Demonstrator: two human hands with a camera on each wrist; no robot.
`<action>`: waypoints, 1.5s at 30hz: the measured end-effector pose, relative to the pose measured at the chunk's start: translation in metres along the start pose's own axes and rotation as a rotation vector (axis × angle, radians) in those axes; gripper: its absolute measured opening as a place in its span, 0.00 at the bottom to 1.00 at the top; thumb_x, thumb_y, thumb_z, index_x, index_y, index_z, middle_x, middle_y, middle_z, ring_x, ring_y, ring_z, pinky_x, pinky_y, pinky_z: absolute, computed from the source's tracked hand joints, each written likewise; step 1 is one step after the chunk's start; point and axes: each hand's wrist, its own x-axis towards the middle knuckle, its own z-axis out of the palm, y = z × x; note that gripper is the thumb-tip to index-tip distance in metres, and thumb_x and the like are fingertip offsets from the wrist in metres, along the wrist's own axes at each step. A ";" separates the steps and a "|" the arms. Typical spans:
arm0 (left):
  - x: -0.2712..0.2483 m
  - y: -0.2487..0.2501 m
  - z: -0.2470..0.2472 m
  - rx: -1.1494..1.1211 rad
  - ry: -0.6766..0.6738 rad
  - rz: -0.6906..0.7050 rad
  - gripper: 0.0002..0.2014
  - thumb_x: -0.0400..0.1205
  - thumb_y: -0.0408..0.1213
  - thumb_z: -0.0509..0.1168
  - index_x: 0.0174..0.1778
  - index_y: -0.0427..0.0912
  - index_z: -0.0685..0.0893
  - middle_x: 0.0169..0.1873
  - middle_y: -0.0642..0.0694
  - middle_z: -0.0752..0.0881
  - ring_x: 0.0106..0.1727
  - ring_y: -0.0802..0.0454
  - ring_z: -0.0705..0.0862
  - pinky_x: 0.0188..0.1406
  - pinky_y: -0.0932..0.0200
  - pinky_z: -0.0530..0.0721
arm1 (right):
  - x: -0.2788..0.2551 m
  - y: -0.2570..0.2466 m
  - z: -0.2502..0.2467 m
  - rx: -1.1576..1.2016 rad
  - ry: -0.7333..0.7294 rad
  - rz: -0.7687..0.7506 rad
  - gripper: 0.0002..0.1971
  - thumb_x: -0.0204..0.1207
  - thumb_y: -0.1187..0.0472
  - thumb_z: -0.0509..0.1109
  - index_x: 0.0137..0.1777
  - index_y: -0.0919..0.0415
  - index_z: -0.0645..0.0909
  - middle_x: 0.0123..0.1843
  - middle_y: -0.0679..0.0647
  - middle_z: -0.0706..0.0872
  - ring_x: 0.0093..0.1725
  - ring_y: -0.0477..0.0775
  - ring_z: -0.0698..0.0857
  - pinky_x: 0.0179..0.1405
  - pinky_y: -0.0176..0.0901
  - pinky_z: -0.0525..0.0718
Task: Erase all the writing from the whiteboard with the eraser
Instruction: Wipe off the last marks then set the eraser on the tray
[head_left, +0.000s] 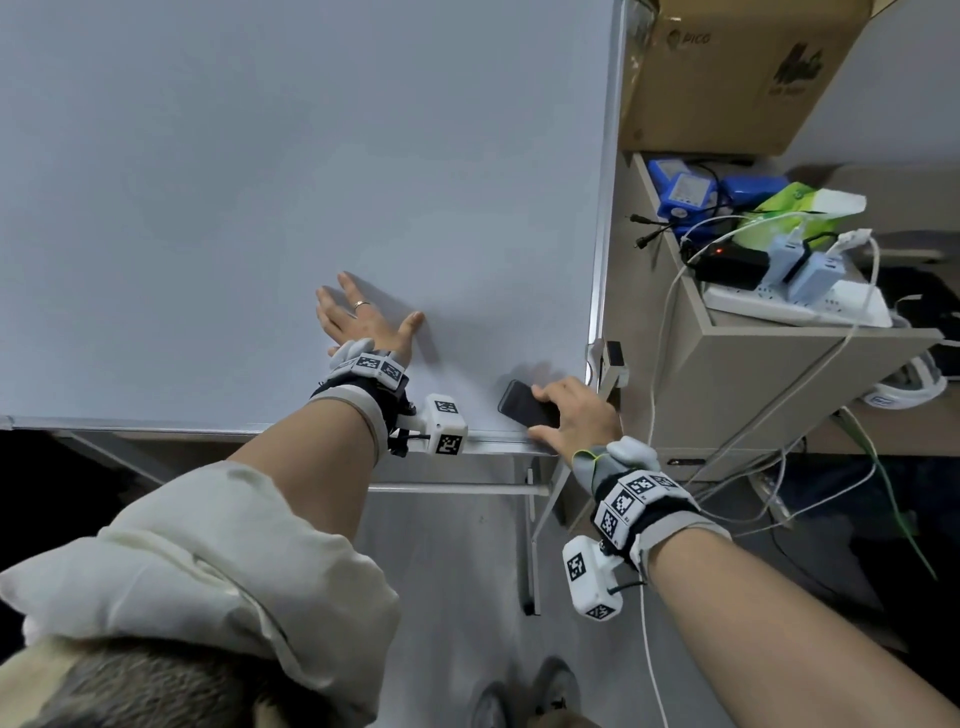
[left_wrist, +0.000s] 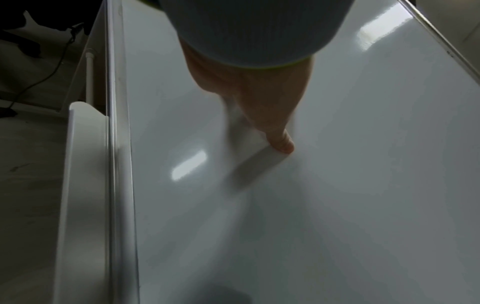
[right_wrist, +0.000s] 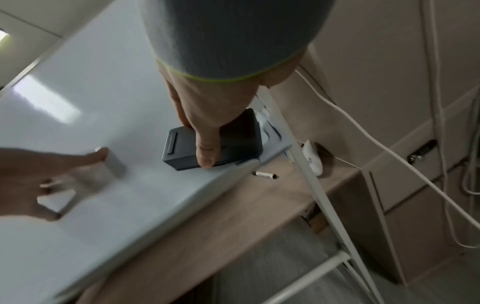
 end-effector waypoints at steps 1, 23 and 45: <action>0.000 0.000 0.000 -0.001 -0.004 -0.002 0.56 0.76 0.62 0.70 0.87 0.50 0.38 0.86 0.40 0.39 0.86 0.39 0.43 0.79 0.36 0.60 | -0.004 -0.001 0.002 -0.002 -0.028 0.016 0.26 0.62 0.53 0.83 0.61 0.55 0.83 0.55 0.53 0.84 0.56 0.56 0.82 0.45 0.41 0.73; 0.001 -0.003 -0.002 -0.015 0.001 0.008 0.55 0.76 0.62 0.70 0.87 0.50 0.39 0.86 0.41 0.39 0.86 0.40 0.41 0.79 0.35 0.58 | 0.008 -0.008 0.004 -0.032 -0.224 -0.043 0.25 0.60 0.50 0.84 0.56 0.52 0.83 0.56 0.51 0.83 0.57 0.55 0.81 0.47 0.46 0.77; 0.049 -0.053 -0.065 -0.192 -0.171 0.068 0.39 0.75 0.52 0.73 0.82 0.47 0.68 0.72 0.41 0.73 0.71 0.41 0.77 0.75 0.43 0.75 | 0.041 -0.096 0.053 -0.086 -0.294 -0.321 0.25 0.61 0.48 0.83 0.59 0.46 0.82 0.56 0.48 0.83 0.60 0.54 0.79 0.42 0.44 0.78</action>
